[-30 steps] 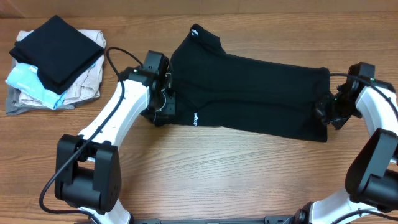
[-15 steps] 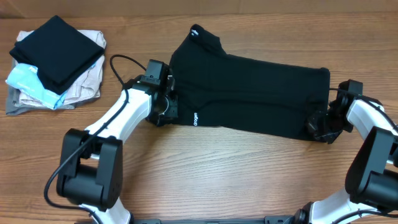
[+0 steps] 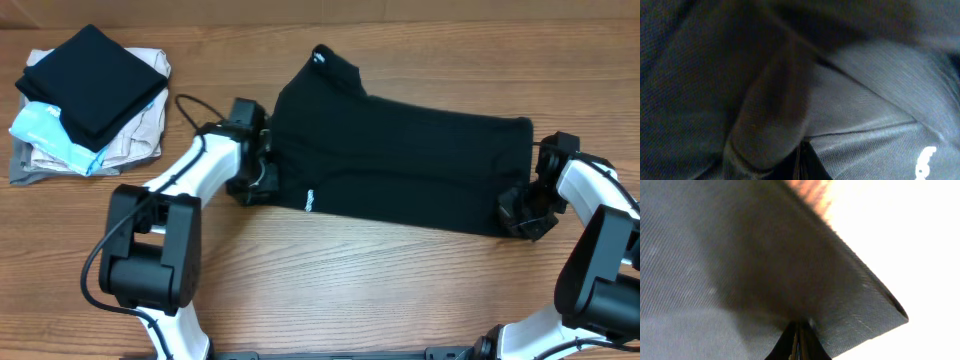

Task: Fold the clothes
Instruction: 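Lay the folded hem near the collar and open both grippers, then move both grippers inward over the center of the folded shirt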

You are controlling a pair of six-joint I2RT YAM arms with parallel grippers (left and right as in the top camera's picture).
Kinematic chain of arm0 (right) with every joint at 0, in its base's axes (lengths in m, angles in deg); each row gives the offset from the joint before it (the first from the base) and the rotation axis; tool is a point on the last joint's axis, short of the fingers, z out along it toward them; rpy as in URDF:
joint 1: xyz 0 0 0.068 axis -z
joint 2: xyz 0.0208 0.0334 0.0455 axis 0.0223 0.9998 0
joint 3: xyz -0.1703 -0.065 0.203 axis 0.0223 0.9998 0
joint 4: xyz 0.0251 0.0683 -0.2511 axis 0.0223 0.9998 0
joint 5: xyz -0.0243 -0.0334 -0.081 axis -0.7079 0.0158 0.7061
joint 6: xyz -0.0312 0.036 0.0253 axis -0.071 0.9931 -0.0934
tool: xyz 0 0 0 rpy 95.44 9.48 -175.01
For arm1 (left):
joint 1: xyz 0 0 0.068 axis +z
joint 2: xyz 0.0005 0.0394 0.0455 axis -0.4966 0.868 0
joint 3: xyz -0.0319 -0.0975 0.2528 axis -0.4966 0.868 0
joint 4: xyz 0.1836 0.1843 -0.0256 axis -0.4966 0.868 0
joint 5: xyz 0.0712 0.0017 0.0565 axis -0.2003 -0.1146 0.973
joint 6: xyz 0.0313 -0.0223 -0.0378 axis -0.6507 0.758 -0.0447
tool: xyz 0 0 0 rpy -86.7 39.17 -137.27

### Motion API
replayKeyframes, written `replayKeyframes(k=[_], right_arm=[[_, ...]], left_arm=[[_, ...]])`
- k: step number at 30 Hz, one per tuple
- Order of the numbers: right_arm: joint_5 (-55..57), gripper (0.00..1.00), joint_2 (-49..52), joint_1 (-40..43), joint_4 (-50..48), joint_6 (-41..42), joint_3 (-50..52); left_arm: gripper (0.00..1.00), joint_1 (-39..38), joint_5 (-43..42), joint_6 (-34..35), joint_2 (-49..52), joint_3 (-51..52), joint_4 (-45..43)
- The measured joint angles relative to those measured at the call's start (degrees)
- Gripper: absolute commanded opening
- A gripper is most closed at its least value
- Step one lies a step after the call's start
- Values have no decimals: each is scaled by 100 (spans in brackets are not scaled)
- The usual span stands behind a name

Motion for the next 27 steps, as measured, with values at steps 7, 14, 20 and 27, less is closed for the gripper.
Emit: replayKeyframes(k=[7,14,20,27], right_arm=[[313,5,0,116,31,127,0],[507,4,28,245,348,168,-142],[293,4,66,306,1038,20,-1178],[-1469,4,66,63,1113,-1123,-1956]], left_arm=[[4,295,-20,68,-61,22,586],[10,295,247,90,-420,87,680],[5,295,227,103,-1080,-310,734],[4,284,-107,107,-1429,-800,675]])
